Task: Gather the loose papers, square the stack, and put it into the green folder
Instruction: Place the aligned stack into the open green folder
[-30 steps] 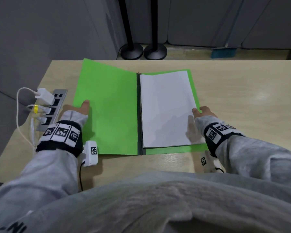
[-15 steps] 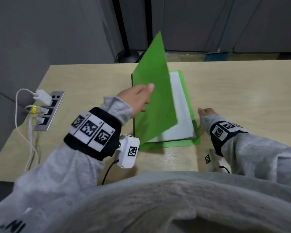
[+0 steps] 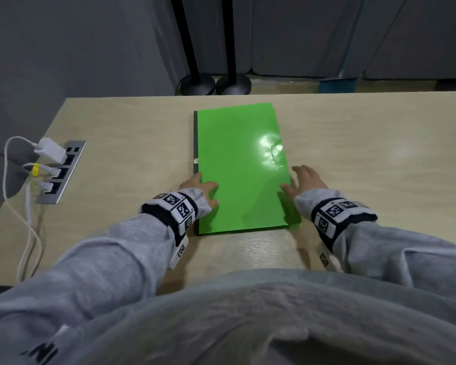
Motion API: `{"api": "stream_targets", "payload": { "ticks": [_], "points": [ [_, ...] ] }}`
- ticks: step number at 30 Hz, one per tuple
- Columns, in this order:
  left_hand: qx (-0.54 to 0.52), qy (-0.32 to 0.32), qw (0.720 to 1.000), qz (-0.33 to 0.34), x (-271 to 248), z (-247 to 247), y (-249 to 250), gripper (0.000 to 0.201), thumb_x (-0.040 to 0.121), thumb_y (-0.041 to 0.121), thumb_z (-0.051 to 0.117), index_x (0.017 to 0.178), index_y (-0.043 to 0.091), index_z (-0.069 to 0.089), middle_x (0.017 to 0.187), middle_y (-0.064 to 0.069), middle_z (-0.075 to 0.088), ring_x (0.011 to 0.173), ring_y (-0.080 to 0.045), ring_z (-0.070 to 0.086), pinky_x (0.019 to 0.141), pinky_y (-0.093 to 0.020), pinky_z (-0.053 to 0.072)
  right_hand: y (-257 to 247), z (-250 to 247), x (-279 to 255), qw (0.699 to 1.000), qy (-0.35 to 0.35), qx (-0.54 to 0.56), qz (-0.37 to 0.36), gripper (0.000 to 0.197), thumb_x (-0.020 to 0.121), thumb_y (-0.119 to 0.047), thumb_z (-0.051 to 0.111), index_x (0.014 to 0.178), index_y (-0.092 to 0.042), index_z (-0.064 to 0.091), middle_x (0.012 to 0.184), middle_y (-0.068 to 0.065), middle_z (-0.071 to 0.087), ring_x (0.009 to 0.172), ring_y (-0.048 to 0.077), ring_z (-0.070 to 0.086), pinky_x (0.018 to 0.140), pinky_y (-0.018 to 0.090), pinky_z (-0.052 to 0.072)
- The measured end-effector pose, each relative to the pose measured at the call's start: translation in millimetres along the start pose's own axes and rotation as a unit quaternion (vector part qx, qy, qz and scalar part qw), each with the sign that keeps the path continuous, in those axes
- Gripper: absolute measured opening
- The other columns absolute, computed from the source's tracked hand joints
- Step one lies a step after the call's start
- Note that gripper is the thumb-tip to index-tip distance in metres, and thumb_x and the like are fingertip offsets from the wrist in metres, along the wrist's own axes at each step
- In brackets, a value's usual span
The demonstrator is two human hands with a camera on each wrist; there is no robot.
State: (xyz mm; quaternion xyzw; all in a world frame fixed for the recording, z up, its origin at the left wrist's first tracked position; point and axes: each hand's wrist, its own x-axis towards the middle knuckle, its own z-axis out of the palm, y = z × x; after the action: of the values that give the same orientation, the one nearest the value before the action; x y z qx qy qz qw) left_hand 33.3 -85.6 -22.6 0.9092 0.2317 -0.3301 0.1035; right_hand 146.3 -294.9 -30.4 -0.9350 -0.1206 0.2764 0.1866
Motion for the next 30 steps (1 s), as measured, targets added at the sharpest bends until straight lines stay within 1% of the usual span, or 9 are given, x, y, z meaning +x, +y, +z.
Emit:
{"api": "stream_targets", "payload": {
  "ticks": [2,4,7,10,11,14,18,24,30],
  "points": [
    [-0.007,-0.012,1.0,0.0,5.1,7.5,0.4,0.063,0.093,0.047,0.046,0.147,0.038,0.016,0.158,-0.003,-0.003,0.142,-0.034,0.021,0.109,-0.049,0.035,-2.6,13.4,3.6,0.997,-0.047,-0.05,-0.022,0.071,0.091,-0.043,0.051,0.149,-0.026,0.014,0.16,-0.002,0.003,0.145,0.027,0.017,0.116,0.044,0.015],
    [-0.025,-0.008,1.0,0.001,8.3,13.6,0.8,0.067,0.091,0.045,0.049,0.147,0.039,0.012,0.158,-0.002,-0.006,0.143,-0.034,0.017,0.109,-0.05,0.034,-1.8,23.1,6.9,0.99,-0.089,-0.106,-0.022,0.078,0.091,-0.05,0.048,0.15,-0.025,0.004,0.159,-0.002,-0.008,0.146,0.028,0.013,0.115,0.044,0.014],
    [-0.034,0.009,0.999,0.002,10.8,19.0,1.2,0.07,0.09,0.041,0.054,0.146,0.039,0.013,0.158,-0.002,-0.007,0.143,-0.035,0.017,0.11,-0.049,0.033,-0.1,29.2,7.9,0.981,-0.094,-0.169,-0.023,0.082,0.092,-0.051,0.044,0.151,-0.022,-0.005,0.158,0.0,-0.016,0.146,0.027,0.008,0.116,0.044,0.012],
    [-0.045,0.018,0.999,0.004,12.8,20.8,-1.6,0.07,0.09,0.039,0.055,0.146,0.038,0.014,0.158,-0.003,-0.006,0.143,-0.035,0.016,0.111,-0.047,0.031,-2.3,32.5,8.8,0.973,-0.099,-0.204,-0.036,0.082,0.094,-0.048,0.042,0.15,-0.016,-0.009,0.158,0.007,-0.017,0.147,0.023,-0.006,0.119,0.043,0.004],
    [-0.047,0.02,0.999,0.004,13.4,20.4,-3.8,0.07,0.09,0.038,0.055,0.146,0.038,0.015,0.159,-0.003,-0.006,0.143,-0.034,0.016,0.111,-0.047,0.03,-4.0,33.9,10.1,0.973,-0.099,-0.207,-0.036,0.083,0.094,-0.048,0.042,0.15,-0.015,-0.009,0.158,0.008,-0.016,0.147,0.023,-0.008,0.12,0.043,0.003],
    [-0.051,0.021,0.998,0.001,14.7,17.7,-12.8,0.069,0.09,0.039,0.055,0.147,0.037,0.015,0.158,-0.003,-0.005,0.143,-0.035,0.017,0.111,-0.048,0.032,-11.6,40.1,14.0,0.972,-0.094,-0.213,-0.04,0.084,0.093,-0.049,0.043,0.15,-0.015,-0.008,0.158,0.008,-0.014,0.147,0.023,-0.008,0.119,0.045,0.003],
    [-0.055,0.022,0.998,-0.011,17.0,12.9,-37.4,0.068,0.09,0.04,0.054,0.146,0.038,0.016,0.158,-0.002,-0.005,0.143,-0.034,0.018,0.11,-0.049,0.034,-34.4,52.5,17.6,0.97,-0.098,-0.215,-0.051,0.084,0.093,-0.049,0.044,0.15,-0.015,-0.007,0.158,0.008,-0.014,0.147,0.023,-0.008,0.119,0.047,0.003],
    [-0.089,0.019,0.995,-0.03,22.5,2.4,-103.0,0.066,0.089,0.046,0.053,0.145,0.039,0.018,0.159,0.001,-0.005,0.143,-0.034,0.018,0.108,-0.05,0.033,-89.5,77.3,27.5,0.968,-0.11,-0.209,-0.081,0.086,0.091,-0.05,0.049,0.151,-0.017,-0.005,0.159,0.007,-0.012,0.147,0.023,-0.006,0.118,0.048,0.003],
    [-0.122,0.038,0.991,-0.038,26.9,-10.7,-170.5,0.064,0.089,0.048,0.051,0.145,0.035,0.024,0.159,-0.001,0.0,0.143,-0.033,0.02,0.112,-0.049,0.03,-149.3,98.6,37.4,0.963,-0.12,-0.222,-0.099,0.088,0.089,-0.051,0.052,0.151,-0.021,-0.002,0.159,0.004,-0.009,0.147,0.022,-0.004,0.118,0.049,0.005]
  ]
}}
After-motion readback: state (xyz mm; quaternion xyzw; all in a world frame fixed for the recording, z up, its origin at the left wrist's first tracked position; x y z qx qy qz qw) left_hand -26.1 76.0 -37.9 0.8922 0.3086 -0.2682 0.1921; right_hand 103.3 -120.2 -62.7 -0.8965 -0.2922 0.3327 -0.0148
